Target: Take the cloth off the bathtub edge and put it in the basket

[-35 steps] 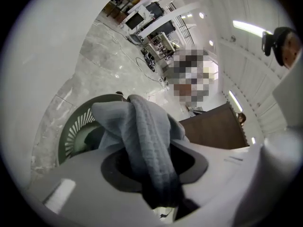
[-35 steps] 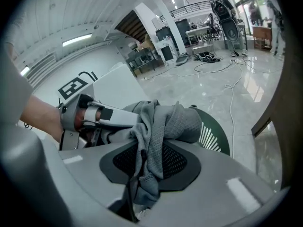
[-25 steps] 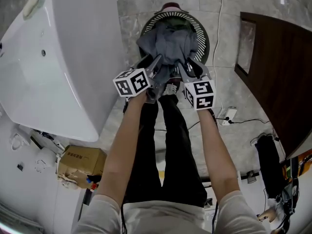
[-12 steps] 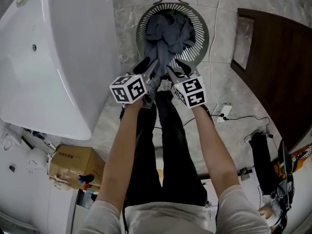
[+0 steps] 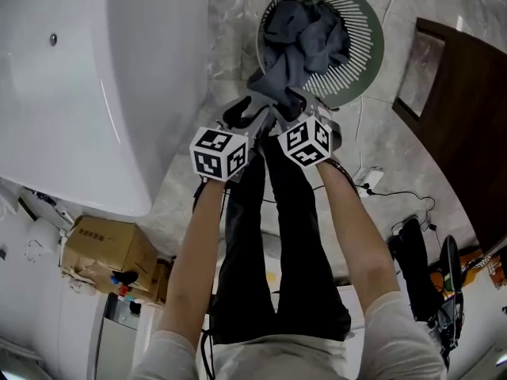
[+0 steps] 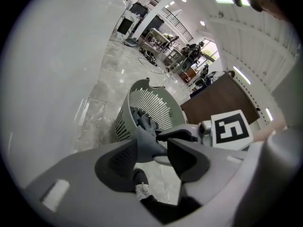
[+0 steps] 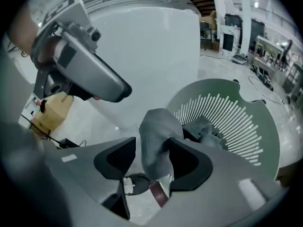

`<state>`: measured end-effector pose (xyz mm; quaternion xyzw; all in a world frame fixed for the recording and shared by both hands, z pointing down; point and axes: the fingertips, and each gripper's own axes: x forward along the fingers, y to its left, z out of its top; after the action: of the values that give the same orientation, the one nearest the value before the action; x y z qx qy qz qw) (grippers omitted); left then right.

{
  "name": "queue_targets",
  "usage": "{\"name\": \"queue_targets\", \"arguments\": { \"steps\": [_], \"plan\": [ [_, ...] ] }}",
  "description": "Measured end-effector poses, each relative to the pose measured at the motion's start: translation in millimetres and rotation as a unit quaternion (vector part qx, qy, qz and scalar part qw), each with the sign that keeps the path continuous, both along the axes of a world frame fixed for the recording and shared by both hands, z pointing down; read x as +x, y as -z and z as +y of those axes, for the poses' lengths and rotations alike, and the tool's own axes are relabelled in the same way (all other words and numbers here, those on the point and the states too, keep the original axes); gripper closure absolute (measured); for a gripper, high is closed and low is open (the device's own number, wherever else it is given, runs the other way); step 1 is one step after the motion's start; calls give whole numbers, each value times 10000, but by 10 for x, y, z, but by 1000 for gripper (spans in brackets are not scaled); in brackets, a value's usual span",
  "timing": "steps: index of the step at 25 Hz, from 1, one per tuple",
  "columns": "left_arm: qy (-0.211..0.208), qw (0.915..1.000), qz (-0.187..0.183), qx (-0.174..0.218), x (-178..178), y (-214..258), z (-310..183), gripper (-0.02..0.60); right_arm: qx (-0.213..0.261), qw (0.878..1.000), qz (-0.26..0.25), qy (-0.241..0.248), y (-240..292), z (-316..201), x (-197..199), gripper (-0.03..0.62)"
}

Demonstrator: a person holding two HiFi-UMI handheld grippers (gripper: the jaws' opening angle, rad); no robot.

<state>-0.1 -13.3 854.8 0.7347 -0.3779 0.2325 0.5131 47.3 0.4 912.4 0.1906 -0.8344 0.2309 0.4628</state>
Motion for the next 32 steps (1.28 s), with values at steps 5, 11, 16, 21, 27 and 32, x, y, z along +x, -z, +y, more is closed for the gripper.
{"name": "queue_targets", "arguments": {
  "steps": [5, 11, 16, 21, 27, 32],
  "plan": [
    [-13, 9998, 169, -54, -71, -42, 260, 365, 273, 9983, 500, 72, -250, -66, -21, 436],
    [-158, 9994, 298, -57, -84, 23, 316, 365, 387, 9964, 722, -202, -31, -62, 48, 536],
    [-413, 9987, 280, 53, -55, 192, 156, 365, 573, 9934, 479, -875, 392, -222, 351, 540],
    [-641, 9976, 214, 177, 40, 311, -51, 365, 933, 9749, 317, -1996, 798, -642, 815, 542],
    [-621, 9976, 267, 176, 291, 385, -153, 365, 790, 9428, 199, -3234, 924, -998, 1307, 540],
    [-832, 9959, 269, 235, 523, 508, -129, 365, 850, 9489, 8, -3040, 1174, -1050, 1280, 526]
  ]
}}
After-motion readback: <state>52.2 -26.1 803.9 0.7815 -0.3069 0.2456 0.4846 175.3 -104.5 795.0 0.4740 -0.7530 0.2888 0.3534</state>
